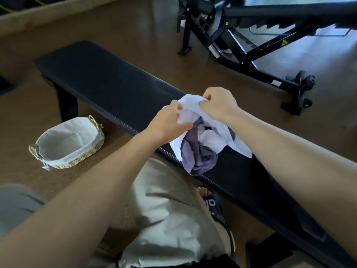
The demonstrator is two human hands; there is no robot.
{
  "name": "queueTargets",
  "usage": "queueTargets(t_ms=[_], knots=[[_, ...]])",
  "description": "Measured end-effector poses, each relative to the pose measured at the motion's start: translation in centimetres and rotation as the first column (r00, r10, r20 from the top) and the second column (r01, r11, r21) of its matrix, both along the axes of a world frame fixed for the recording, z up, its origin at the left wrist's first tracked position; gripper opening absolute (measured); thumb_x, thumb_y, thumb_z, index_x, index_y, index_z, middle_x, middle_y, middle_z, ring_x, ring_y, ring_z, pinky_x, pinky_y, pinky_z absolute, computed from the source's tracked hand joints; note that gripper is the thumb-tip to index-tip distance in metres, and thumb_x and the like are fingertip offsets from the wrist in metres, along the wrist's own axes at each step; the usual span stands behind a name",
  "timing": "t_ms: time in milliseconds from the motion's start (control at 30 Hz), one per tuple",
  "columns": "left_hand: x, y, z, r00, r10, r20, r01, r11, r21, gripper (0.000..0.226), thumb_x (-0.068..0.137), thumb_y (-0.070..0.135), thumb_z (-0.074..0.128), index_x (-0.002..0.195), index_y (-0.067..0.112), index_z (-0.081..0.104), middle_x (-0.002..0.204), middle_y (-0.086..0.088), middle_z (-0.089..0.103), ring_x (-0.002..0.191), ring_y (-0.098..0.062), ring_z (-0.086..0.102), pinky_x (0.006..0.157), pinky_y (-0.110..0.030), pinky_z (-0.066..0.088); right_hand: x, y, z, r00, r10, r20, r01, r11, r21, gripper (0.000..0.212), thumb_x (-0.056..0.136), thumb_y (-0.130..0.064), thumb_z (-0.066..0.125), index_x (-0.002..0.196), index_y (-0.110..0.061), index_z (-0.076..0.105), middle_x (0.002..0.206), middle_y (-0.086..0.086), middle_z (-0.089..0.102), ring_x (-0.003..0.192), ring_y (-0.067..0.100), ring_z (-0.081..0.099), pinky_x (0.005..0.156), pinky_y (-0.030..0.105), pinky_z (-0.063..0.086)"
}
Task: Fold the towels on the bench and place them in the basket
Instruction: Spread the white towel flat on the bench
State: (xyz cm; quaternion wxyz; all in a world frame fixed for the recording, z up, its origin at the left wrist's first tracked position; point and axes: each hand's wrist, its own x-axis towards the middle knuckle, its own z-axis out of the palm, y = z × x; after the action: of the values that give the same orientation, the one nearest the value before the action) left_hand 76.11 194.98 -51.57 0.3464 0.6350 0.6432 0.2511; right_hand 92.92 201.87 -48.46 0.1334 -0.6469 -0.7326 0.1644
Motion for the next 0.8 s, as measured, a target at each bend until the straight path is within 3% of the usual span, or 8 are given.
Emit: queueTargets(t_ms=[100, 167, 300, 367, 467, 600, 700, 800], knots=[[0.6, 0.7, 1.4, 0.999, -0.026, 0.044, 0.021, 0.994, 0.111, 0.077, 0.085, 0.03, 0.077, 0.148, 0.026, 0.032, 0.114, -0.003, 0.051, 0.103, -0.018, 0.055, 0.08, -0.027, 0.042, -0.2, 0.4, 1.7, 0.984, -0.005, -0.178, 0.003, 1.0, -0.012, 0.007, 0.083, -0.017, 0.058, 0.077, -0.015, 0.055, 0.078, -0.002, 0.057, 0.073, 0.02, 0.052, 0.062, 0.031, 0.041], [1.2, 1.3, 2.2, 0.998, -0.038, 0.057, 0.03, 0.988, 0.151, 0.079, 0.086, 0.03, 0.078, 0.15, 0.029, 0.032, 0.101, 0.003, 0.051, 0.101, -0.017, 0.054, 0.079, -0.023, 0.04, -0.7, 0.5, 2.8, 0.957, -0.002, -0.289, -0.007, 1.0, -0.028, 0.01, 0.084, -0.019, 0.062, 0.079, -0.012, 0.057, 0.074, -0.003, 0.052, 0.067, 0.015, 0.046, 0.057, 0.025, 0.037], [1.4, 3.0, 2.2, 0.999, 0.038, 0.027, -0.042, 0.986, 0.159, 0.027, 0.094, 0.039, 0.065, 0.108, 0.02, 0.054, 0.09, 0.0, 0.066, 0.087, -0.024, 0.06, 0.07, -0.028, 0.046, -1.2, 0.4, 3.4, 0.849, -0.001, -0.528, -0.1, 0.982, -0.163, 0.016, 0.092, -0.018, 0.064, 0.088, -0.003, 0.066, 0.082, 0.008, 0.06, 0.078, 0.02, 0.06, 0.076, 0.03, 0.055], [1.1, 3.6, 2.0, 0.999, 0.045, -0.002, -0.044, 0.988, 0.147, 0.026, 0.099, 0.039, 0.056, 0.097, 0.013, 0.052, 0.086, -0.002, 0.066, 0.078, -0.026, 0.056, 0.067, -0.032, 0.044, -1.1, 0.8, 2.5, 0.776, -0.074, -0.626, -0.061, 0.98, -0.191, 0.014, 0.092, -0.022, 0.063, 0.09, -0.009, 0.068, 0.087, 0.013, 0.067, 0.088, 0.03, 0.068, 0.085, 0.042, 0.06], [0.4, 4.0, 2.6, 1.0, 0.003, -0.011, -0.002, 0.995, 0.102, 0.026, 0.101, 0.034, 0.049, 0.099, 0.008, 0.051, 0.084, -0.009, 0.063, 0.073, -0.018, 0.046, 0.065, -0.033, 0.039, -0.1, 2.0, 0.8, 0.834, -0.157, -0.529, 0.103, 0.986, -0.131, 0.016, 0.092, -0.022, 0.054, 0.099, -0.016, 0.067, 0.087, 0.001, 0.066, 0.084, 0.025, 0.064, 0.077, 0.038, 0.055], [-1.3, 5.5, 3.0, 0.997, 0.013, -0.08, -0.015, 1.0, -0.023, 0.009, 0.096, 0.022, 0.057, 0.095, 0.014, 0.054, 0.088, -0.003, 0.068, 0.08, -0.02, 0.06, 0.073, -0.036, 0.05, 1.2, 2.5, -1.1, 0.961, -0.059, -0.272, -0.018, 0.962, -0.271, 0.021, 0.085, -0.029, 0.063, 0.105, -0.023, 0.067, 0.1, -0.005, 0.067, 0.096, 0.018, 0.063, 0.079, 0.031, 0.052], [-1.1, 5.8, 3.7, 0.968, 0.167, 0.188, -0.114, 0.958, -0.262, 0.011, 0.097, 0.018, 0.05, 0.095, 0.011, 0.058, 0.105, -0.014, 0.073, 0.094, -0.021, 0.073, 0.09, -0.043, 0.06, 1.2, 2.6, -1.6, 0.959, -0.021, -0.282, -0.07, 0.948, -0.311, 0.032, 0.08, -0.04, 0.067, 0.109, -0.029, 0.06, 0.105, -0.007, 0.067, 0.101, 0.018, 0.062, 0.082, 0.032, 0.051], [-0.1, 5.7, 4.8, 0.924, 0.219, 0.314, -0.077, 0.909, -0.409, 0.039, 0.101, 0.047, 0.05, 0.086, 0.014, 0.064, 0.099, -0.008, 0.071, 0.088, -0.019, 0.074, 0.088, -0.037, 0.061, 1.0, 2.6, -2.1, 0.97, 0.055, -0.235, -0.119, 0.956, -0.269, 0.029, 0.085, -0.034, 0.07, 0.112, -0.028, 0.064, 0.103, -0.006, 0.065, 0.096, 0.018, 0.061, 0.069, 0.028, 0.043]])
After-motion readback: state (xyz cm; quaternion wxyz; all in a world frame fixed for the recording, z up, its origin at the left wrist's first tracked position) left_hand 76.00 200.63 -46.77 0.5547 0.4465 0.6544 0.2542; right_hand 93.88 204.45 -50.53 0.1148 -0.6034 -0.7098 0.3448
